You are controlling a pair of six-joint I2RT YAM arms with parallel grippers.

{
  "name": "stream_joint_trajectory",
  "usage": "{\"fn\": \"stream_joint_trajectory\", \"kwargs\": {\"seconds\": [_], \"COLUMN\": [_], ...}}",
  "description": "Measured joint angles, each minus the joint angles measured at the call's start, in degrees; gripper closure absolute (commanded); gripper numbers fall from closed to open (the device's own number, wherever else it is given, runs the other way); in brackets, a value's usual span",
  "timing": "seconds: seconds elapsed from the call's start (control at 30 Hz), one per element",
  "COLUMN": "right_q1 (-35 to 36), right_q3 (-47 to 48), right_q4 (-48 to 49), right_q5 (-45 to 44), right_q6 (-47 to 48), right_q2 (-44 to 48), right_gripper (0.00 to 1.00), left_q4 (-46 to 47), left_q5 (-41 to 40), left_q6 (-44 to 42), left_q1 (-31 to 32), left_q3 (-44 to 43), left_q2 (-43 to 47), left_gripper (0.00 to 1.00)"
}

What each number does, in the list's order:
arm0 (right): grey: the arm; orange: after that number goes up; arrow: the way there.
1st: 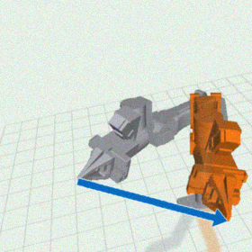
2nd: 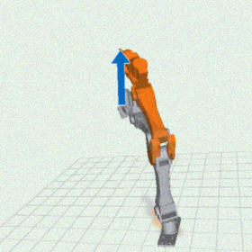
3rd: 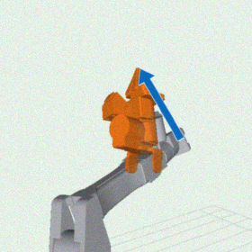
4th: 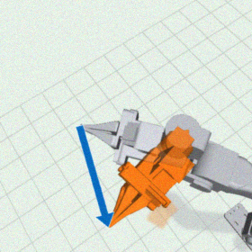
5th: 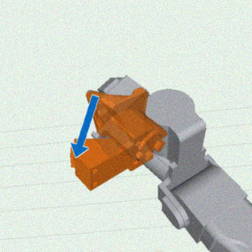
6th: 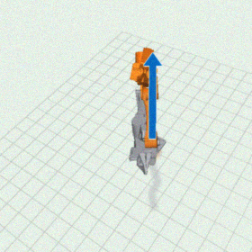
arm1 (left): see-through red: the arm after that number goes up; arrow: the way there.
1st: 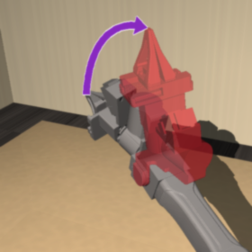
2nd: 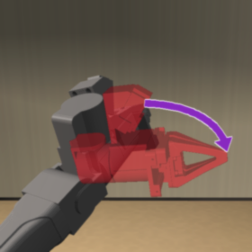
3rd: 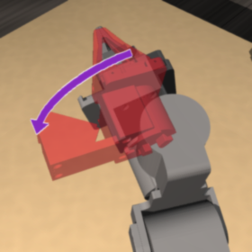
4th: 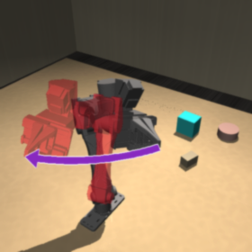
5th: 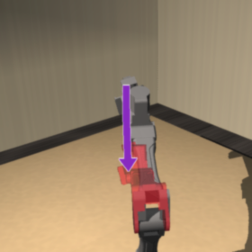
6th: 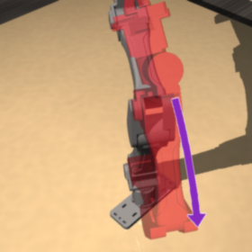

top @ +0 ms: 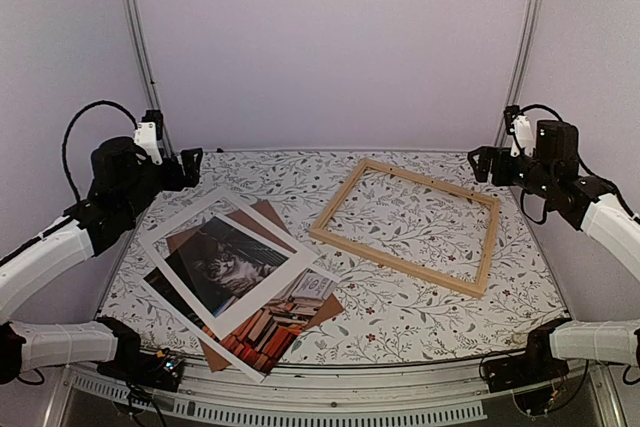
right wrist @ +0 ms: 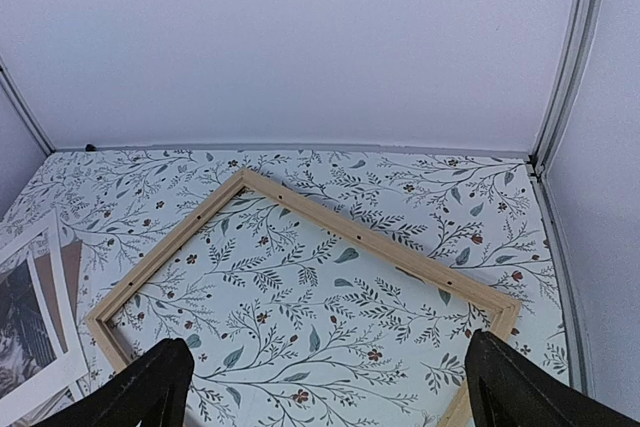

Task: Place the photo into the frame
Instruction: Rotate the frame body at the center of the board.

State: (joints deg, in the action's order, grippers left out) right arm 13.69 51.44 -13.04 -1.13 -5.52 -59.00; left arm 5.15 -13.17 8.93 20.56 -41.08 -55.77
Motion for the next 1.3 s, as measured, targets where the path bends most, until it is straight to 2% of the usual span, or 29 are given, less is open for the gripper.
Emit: {"fn": "stream_joint_trajectory", "kwargs": {"seconds": [0.33,0.6,0.87,1.07,1.3], "right_q1": [0.0,0.0,-0.1,-0.6,-5.6], "right_q3": [-0.1,3.0,9.4,10.6,15.5], "right_q4": [-0.2,-4.0,-9.9,-12.6,-13.7], "right_q5": [0.0,-0.5,-4.3,-5.9,-4.7], "right_q6": [0.2,0.2,0.7,2.6,5.9], "right_q2": [-1.1,-4.7,-11.2,-15.5,-22.4], "right_gripper": [0.01,0.01,0.01,0.01,0.01], "left_q4": [0.2,0.1,-0.1,-0.9,-1.7], "left_q5": [0.6,1.0,1.4,1.6,2.5], "left_q6": [0.0,0.1,0.3,0.7,1.0], "left_q1": [0.0,0.0,0.0,0.0,0.0], "left_q3": [0.3,0.3,0.3,0.2,-0.2], "left_q2": [0.0,0.0,0.0,-0.1,-0.6], "left_gripper": [0.0,0.0,0.0,0.0,0.0]}}
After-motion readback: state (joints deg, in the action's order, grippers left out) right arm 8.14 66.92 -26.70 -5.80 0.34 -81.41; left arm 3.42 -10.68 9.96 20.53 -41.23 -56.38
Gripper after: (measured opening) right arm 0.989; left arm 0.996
